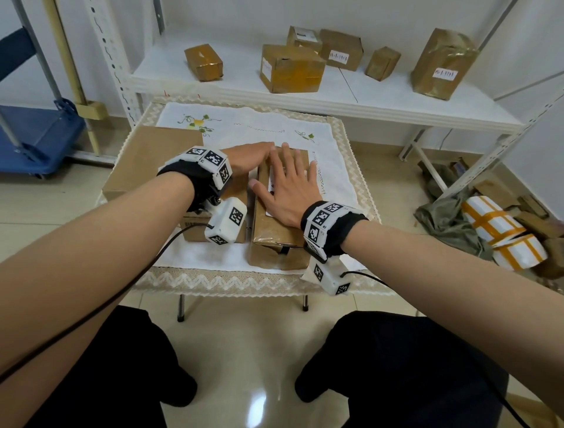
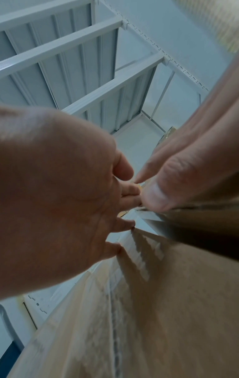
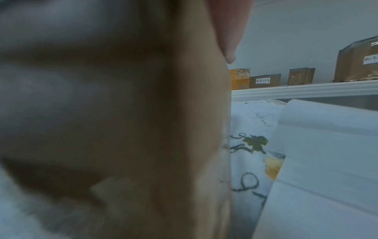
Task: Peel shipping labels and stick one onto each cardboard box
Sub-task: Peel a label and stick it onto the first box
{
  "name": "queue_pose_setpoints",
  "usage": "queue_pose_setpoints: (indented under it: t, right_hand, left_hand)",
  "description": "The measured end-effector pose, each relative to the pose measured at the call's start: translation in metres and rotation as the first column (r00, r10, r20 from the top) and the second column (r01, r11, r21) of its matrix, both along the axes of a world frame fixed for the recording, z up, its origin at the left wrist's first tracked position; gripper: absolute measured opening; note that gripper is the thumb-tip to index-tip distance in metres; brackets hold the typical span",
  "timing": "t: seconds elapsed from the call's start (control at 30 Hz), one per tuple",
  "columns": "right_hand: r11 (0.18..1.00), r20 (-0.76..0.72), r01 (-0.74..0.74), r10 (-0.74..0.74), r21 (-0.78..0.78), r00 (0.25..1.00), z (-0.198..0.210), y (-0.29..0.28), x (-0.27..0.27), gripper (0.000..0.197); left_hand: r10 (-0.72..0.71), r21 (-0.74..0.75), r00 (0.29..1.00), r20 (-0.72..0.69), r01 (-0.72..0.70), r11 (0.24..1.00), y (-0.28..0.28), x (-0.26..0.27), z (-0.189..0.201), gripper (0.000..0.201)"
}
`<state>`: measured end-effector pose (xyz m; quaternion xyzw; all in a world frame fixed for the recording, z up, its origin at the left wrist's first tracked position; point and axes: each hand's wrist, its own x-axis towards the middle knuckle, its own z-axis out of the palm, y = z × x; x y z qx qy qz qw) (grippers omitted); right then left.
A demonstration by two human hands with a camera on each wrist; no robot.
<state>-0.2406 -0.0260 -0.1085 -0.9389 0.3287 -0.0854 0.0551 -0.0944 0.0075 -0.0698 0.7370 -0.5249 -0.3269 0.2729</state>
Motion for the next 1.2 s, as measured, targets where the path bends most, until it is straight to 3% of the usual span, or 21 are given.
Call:
queue_pose_setpoints:
  t: [0.3,0.5,0.7,0.9,1.2]
  right_hand:
    - [1.000,0.015,-0.009,0.009,0.029,1.000,-0.001,0.009,0.002,0.087]
    - [0.998,-0.008,-0.060,0.060,0.007,0.998,0.003,0.007,0.001,0.095]
    - [0.999,-0.031,0.004,-0.002,0.047,1.000,0.018,-0.027,-0.011,0.084]
    - [0.997,-0.091,0.061,-0.058,0.036,0.994,0.013,-0.032,-0.003,0.083]
    - [0.998,-0.078,0.064,-0.064,-0.001,0.995,0.005,-0.028,0.005,0.083]
  left_hand:
    - [0.063,-0.028,0.995,-0.073,-0.065,0.997,-0.017,0.017,-0.026,0.074]
    - [-0.006,0.026,1.000,0.015,0.005,1.000,0.002,-0.003,0.006,0.047]
    - [0.000,0.058,0.978,0.210,-0.013,0.998,-0.001,-0.001,0.008,0.047]
    - [0.064,0.019,0.983,0.172,-0.068,0.997,0.001,0.010,0.008,0.051]
    - [0.082,0.040,0.967,0.242,-0.095,0.995,0.001,0.006,0.014,0.045]
